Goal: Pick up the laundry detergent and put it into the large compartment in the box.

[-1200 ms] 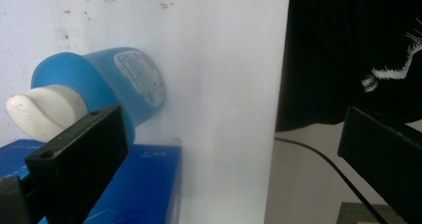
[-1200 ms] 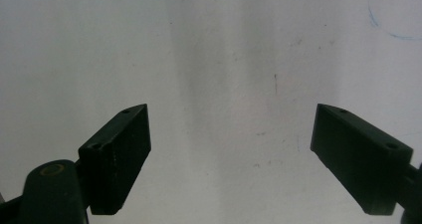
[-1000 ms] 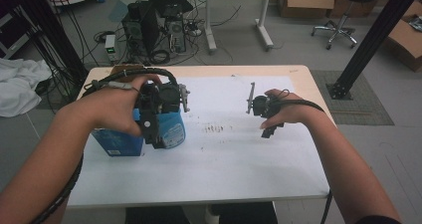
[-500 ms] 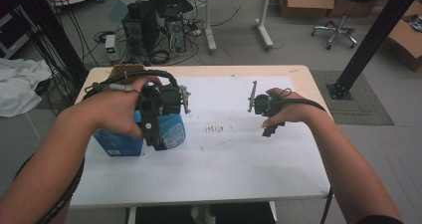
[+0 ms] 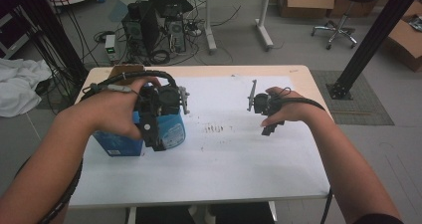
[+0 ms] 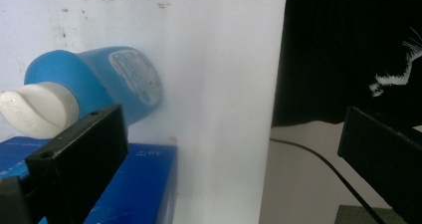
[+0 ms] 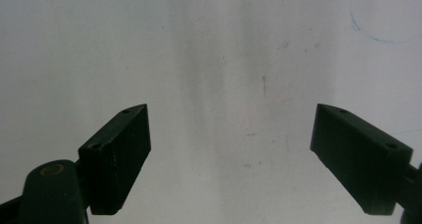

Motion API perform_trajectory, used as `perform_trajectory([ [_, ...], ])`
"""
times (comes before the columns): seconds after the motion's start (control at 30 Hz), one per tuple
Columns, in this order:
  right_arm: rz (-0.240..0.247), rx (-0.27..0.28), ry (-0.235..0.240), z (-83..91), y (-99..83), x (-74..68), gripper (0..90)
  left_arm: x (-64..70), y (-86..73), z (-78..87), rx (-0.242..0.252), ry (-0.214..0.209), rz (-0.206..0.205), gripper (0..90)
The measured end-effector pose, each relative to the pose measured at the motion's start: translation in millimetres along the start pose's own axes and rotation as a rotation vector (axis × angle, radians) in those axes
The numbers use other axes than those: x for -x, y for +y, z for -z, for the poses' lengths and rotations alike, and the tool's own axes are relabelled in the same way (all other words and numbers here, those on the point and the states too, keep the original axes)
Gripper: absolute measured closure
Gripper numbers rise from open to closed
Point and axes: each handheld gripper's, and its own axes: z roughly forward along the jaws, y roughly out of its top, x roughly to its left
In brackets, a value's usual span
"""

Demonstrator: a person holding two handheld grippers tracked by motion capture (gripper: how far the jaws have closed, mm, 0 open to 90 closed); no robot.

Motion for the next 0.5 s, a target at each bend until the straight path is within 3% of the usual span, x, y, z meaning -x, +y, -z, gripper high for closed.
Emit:
perform_trajectory([
  [0.37, 0.012, -0.012, -0.007, 1.2, -0.1, -5.2, 16.7, 4.5, 5.1, -0.6, -0.008, 0.020, -0.004, 0.1],
  [0.5, 0.016, -0.005, -0.010, 2.8, 0.9, -6.7, 16.6, 3.4, 4.2, 4.5, -0.017, 0.040, 0.025, 0.1],
])
